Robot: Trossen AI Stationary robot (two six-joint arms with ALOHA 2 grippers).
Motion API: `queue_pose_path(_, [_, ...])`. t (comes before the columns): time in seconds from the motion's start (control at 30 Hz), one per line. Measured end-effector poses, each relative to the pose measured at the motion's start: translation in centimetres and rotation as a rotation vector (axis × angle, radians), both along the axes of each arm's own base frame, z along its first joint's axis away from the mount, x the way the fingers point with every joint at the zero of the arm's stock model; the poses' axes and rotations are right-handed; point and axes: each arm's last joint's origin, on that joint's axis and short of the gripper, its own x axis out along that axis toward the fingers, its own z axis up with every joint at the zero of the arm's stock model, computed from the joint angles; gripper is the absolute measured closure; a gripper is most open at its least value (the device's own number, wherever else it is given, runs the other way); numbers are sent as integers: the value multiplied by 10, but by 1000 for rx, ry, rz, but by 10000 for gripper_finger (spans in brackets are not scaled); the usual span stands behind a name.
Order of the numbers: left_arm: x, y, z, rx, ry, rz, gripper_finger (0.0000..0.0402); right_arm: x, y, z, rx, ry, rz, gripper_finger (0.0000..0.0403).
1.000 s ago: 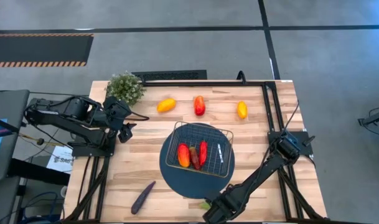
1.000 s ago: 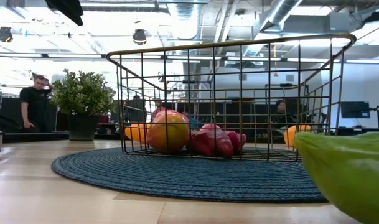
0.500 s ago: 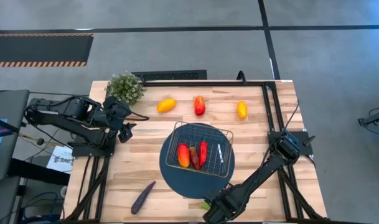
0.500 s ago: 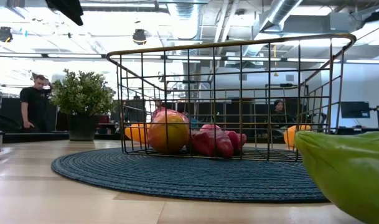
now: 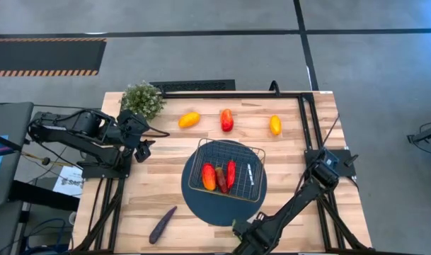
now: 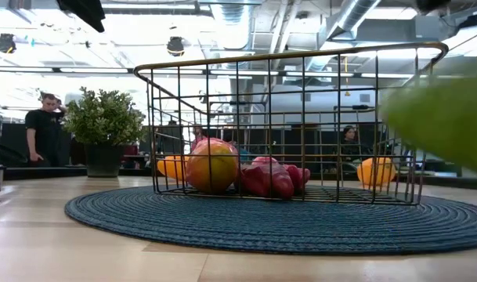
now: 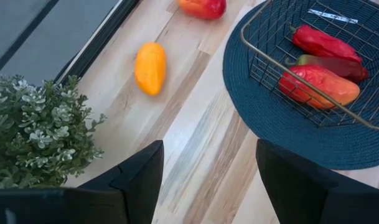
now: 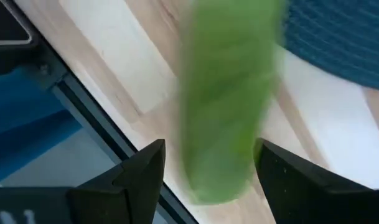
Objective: Build produce basket
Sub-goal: Put the cucumber into the gold wire basket
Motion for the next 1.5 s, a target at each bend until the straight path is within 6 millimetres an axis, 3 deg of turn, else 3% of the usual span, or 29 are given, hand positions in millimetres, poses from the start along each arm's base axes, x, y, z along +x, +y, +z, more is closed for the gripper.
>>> queue_pose_path(0.2, [0, 0, 0, -6, -4, 10, 162, 6, 3, -18, 24, 21, 0, 137])
queue_pose_path(0.4, [0, 0, 0, -7, -5, 12, 162, 9, 2, -20, 43, 34, -23, 142])
queue_pose_path(0.53, [0, 0, 0, -8, -5, 12, 162, 9, 1, -19, 45, 35, -41, 184])
queue_pose_path(0.7, [0, 0, 0, -11, -7, 18, 162, 13, -1, -18, 59, 31, -51, 286])
queue_pose_path(0.9, [0, 0, 0, -11, -8, 18, 162, 16, 1, -12, 77, 9, -43, 294])
queue_pose_path(1.07, [0, 0, 0, -11, -8, 18, 162, 23, 7, 14, 106, -44, -14, 294])
queue_pose_path(1.27, [0, 0, 0, -13, -9, 21, 162, 31, 7, 76, 72, -183, 40, 294])
queue_pose_path(1.4, [0, 0, 0, -15, -10, 24, 162, 31, -7, 119, -38, -288, 6, 294])
queue_pose_path(1.5, [0, 0, 0, -15, -10, 25, 162, 25, -27, 138, -161, -334, -46, 294])
